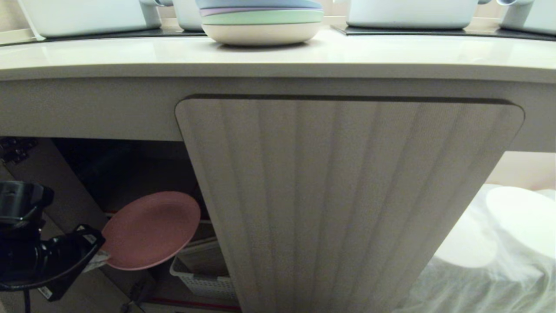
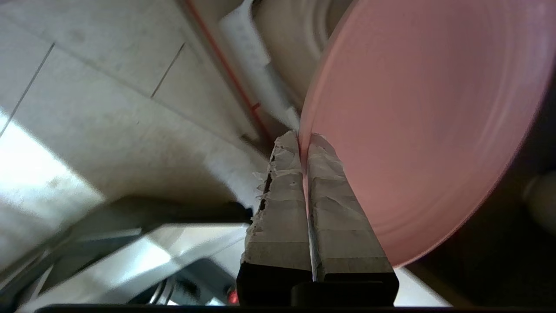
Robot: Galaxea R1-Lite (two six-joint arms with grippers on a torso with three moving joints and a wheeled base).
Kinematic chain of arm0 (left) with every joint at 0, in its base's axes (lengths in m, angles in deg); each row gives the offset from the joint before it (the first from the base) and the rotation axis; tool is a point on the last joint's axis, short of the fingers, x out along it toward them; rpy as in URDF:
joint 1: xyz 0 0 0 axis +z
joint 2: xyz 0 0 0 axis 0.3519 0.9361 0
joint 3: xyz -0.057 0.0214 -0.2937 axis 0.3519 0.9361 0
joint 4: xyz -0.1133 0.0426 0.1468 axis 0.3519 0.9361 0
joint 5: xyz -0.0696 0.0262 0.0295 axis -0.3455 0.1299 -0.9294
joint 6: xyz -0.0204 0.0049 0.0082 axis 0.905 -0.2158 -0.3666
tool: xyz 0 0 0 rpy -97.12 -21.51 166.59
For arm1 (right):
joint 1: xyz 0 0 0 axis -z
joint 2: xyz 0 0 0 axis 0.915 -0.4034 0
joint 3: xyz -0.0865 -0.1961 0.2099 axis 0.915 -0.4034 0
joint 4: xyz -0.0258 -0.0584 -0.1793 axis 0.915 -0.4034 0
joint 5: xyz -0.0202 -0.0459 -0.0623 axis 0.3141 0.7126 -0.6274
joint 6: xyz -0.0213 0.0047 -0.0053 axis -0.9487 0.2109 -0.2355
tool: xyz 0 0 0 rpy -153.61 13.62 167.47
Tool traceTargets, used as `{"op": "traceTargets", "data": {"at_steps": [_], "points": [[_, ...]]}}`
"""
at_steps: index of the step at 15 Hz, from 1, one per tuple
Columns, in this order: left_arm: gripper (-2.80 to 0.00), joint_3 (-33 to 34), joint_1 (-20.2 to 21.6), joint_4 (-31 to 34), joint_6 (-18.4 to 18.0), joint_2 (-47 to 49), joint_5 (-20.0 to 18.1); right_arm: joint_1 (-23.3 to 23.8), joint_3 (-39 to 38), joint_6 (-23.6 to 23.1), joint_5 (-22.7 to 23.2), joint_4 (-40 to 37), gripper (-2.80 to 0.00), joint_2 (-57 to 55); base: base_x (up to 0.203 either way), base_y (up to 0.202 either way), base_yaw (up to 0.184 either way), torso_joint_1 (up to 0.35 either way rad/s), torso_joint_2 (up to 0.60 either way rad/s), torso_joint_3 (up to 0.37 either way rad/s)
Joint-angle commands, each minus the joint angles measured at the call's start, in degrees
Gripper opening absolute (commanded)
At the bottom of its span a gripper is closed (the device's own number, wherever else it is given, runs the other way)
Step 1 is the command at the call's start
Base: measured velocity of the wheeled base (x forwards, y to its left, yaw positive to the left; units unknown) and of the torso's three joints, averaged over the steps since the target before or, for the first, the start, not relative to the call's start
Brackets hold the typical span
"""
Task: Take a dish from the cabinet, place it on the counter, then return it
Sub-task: Put it back into the cabinet
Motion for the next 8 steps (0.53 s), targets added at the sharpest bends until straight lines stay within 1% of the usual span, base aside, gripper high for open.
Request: {"op": "traceTargets", "data": {"at_steps": [1,4,8], "points": [[-2.8,-0.4,-0.2,-1.3,0.3,3.1,0.0,0.0,0.0,0.0,0.0,0.0,-2.8,0.0,0.0,0.0,0.0,0.0,0.0,0.0],[-2.8,-1.9,-1.6,-1.5,1.0,6.5,3.1,0.0,0.0,0.0,0.0,0.0,-2.8,0.0,0.0,0.0,0.0,0.0,0.0,0.0],[-2.8,-3.8,-3.0,-1.6,3.6,8.3,3.6,0.0,0.0,0.0,0.0,0.0,-2.8,0.0,0.0,0.0,0.0,0.0,0.0,0.0]]}}
